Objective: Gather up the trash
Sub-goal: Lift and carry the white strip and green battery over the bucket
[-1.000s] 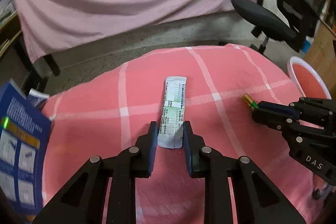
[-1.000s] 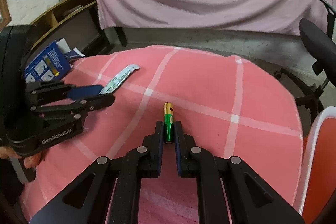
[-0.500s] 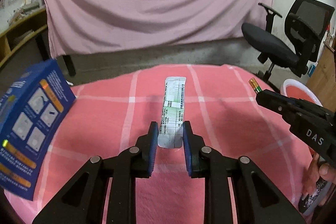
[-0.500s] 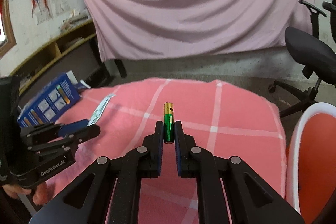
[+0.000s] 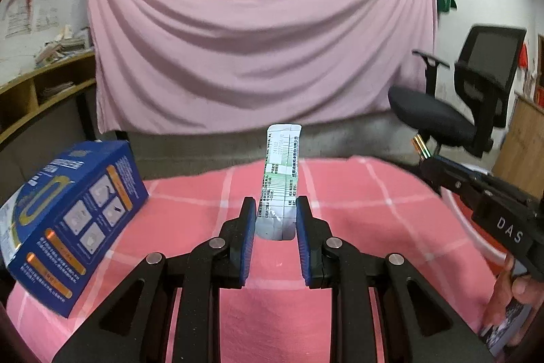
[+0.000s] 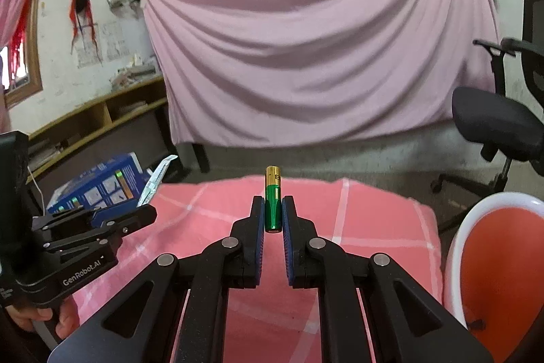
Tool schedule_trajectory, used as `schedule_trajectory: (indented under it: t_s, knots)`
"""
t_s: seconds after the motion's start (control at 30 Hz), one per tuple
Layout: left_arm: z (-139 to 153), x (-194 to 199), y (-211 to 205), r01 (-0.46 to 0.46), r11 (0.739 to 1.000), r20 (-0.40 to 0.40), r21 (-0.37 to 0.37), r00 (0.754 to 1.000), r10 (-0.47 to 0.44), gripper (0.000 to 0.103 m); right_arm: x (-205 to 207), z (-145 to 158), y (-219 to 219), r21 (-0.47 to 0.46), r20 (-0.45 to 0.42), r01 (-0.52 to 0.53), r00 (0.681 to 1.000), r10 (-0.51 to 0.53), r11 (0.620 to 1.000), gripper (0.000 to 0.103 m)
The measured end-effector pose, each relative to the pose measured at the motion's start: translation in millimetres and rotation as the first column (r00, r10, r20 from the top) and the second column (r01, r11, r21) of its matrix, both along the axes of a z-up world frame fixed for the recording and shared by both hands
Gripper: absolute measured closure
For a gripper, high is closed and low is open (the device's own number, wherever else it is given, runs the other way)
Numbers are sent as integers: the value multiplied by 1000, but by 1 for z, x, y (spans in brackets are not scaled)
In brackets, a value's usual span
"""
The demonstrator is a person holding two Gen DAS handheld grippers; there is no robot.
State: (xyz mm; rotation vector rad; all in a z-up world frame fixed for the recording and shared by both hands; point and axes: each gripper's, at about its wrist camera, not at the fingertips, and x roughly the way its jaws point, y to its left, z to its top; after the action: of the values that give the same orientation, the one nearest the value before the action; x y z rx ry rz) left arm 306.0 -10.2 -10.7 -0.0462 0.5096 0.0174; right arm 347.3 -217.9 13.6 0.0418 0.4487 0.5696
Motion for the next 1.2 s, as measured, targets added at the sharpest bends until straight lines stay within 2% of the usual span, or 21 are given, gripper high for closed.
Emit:
schedule_trajectory:
  t_s: [0.13,0.3,0.5,0.7,0.93,1.2]
  knots:
    - [12,-18,-6,-19,1000,107,-16,994,21,84,-16,11,-10,41,94,13,995,-17,999,95]
    - [29,-36,-28,-2,1000,233,-12,972,5,84,-38,27,-26,53,224,49,973,-60,997,95]
    - [47,-45,-57,50,999,305,-20,952,-42,84,-56,46,-59,93,328,120,934,-144,988,95]
    - [64,-50,-98,113,993,354,14,929,-111,84,-63,59,-97,139,356,181,908,-220,974,95]
    - [76,-47,-145,189,981,367,43,910,-191,84,-69,60,-140,188,348,255,886,-307,949,95]
    - [76,-38,-189,265,963,353,56,896,-268,84,-74,52,-181,188,319,342,865,-386,921,95]
